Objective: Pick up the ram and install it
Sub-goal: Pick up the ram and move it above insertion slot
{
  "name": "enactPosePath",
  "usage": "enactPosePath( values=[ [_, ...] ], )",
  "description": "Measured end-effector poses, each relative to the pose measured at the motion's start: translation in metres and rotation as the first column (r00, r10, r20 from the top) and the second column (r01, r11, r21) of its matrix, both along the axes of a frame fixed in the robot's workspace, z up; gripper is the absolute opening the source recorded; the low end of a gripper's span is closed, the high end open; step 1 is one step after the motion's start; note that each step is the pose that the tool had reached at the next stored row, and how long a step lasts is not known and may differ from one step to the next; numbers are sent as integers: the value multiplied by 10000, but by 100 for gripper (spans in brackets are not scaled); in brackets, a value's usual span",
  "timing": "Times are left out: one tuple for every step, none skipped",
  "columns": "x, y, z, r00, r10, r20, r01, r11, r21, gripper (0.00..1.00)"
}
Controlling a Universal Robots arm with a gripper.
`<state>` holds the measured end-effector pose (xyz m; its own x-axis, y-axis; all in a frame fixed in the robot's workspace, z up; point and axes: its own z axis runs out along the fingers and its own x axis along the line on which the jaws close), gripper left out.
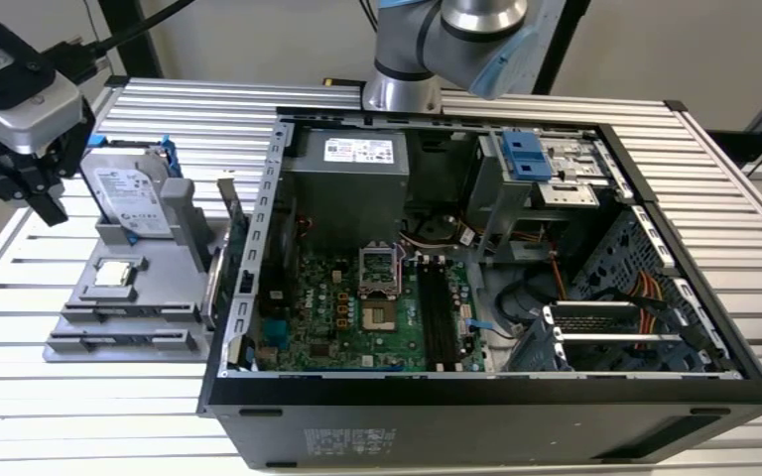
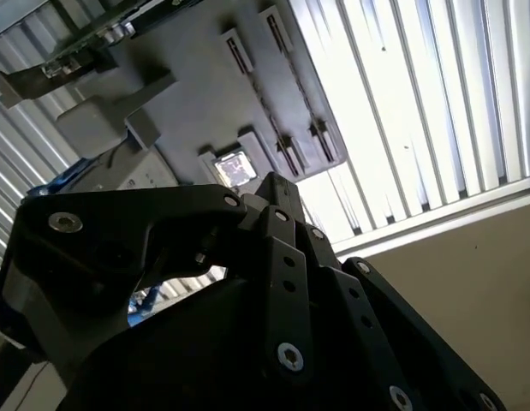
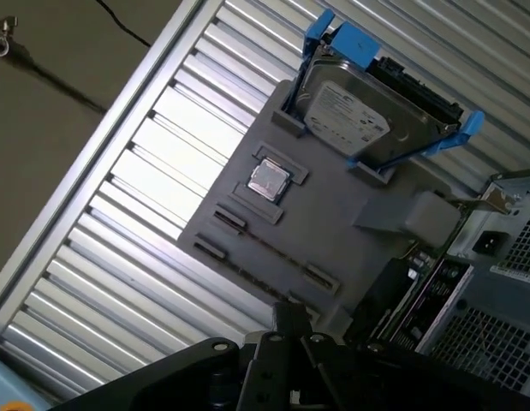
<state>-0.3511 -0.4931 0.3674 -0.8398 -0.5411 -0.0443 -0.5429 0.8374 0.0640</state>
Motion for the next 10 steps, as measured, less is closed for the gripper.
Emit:
enactPosePath(
  values=[
    [0,0,0,10000,81,0,-81,10000,1,0],
    [0,0,0,9999,159,1,-159,9999,0,0],
    [0,0,0,9997,238,1,-238,9997,1,0],
    [0,0,0,9995,323,1,-323,9995,1,0],
    [0,0,0,9992,401,0,-401,9992,0,0],
    [0,0,0,9988,480,0,-480,9988,0,0],
    [0,0,0,9985,553,0,-553,9985,0,0],
    [0,0,0,9980,630,0,-630,9980,1,0],
    [0,0,0,9976,699,0,-699,9976,0,0],
    [0,0,0,9970,773,0,-773,9970,1,0]
  ],
)
